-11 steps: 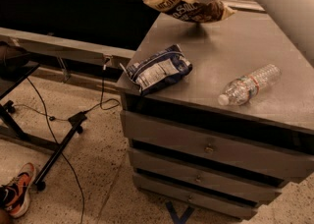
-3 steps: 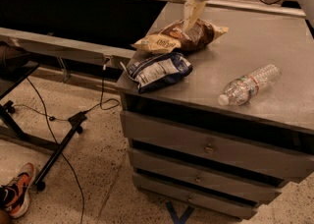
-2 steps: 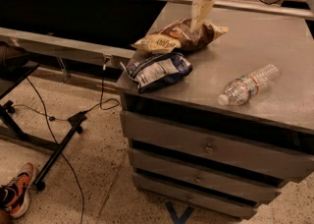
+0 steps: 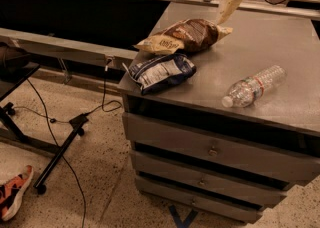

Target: Move brown chip bag near blue chip bag

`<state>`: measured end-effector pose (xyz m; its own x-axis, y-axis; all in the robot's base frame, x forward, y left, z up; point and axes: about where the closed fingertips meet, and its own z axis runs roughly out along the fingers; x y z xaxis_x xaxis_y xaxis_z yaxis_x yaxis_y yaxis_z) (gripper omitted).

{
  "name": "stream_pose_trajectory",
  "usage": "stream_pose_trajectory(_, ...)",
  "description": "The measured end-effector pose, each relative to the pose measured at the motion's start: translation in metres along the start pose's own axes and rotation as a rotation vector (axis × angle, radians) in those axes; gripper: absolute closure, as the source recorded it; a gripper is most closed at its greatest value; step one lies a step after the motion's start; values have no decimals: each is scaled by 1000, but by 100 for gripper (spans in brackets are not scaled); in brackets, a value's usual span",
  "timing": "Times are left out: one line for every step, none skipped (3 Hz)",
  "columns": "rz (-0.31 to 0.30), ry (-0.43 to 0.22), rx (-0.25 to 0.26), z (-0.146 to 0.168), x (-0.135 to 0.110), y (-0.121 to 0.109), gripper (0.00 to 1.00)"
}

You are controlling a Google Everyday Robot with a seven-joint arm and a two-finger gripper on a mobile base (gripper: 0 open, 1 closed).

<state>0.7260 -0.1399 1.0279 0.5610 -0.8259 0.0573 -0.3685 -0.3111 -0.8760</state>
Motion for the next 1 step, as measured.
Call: stream_pose_trajectory(0, 0, 0, 0, 0, 0, 0)
